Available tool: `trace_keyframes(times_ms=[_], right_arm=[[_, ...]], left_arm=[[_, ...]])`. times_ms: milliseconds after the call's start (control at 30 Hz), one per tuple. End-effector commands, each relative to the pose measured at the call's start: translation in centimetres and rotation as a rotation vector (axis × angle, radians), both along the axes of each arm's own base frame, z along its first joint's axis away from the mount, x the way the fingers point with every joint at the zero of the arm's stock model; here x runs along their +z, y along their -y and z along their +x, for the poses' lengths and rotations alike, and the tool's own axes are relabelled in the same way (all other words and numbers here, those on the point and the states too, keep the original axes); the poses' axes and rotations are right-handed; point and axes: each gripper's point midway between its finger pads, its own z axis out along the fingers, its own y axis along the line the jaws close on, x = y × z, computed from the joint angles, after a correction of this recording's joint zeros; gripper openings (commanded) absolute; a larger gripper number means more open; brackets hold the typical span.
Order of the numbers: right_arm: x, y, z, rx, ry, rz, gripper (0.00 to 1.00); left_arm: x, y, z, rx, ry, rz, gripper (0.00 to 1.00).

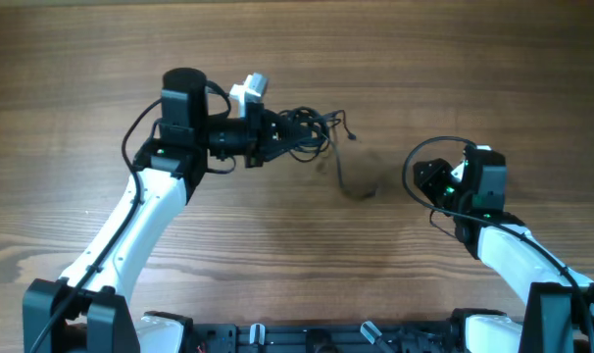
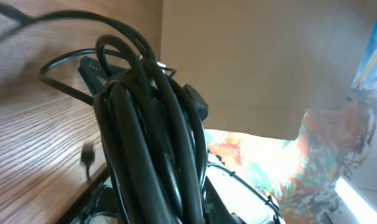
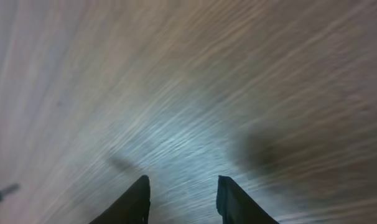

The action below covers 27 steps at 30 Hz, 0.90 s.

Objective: Untangle cables

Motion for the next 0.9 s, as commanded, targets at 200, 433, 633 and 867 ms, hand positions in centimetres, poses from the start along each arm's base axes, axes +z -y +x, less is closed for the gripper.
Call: trace_keyframes(times_ms=[200, 433, 633, 867], right_arm=[[7.1, -8.7, -0.6, 0.472, 0.241, 0.395, 0.67], [9.0, -13.9, -0.3, 0.394, 0.172, 0.569, 0.67], [9.6, -16.8, 0.2, 0.246, 0.145, 0.632, 0.69], [7.0, -12.2, 2.4, 0.136, 0.228, 0.348, 1.0]], left_arm=[[0.7, -1.2, 2.2, 0.144, -0.076, 0.022, 0.04], [0.3, -0.4, 2.4, 0.182, -0.164, 0.031, 0.04], [0.2, 1.6, 1.0, 0.129, -0.177, 0.037, 0.04], [0.7, 2.0, 1.7, 0.172, -0.196, 0.023, 0.04]])
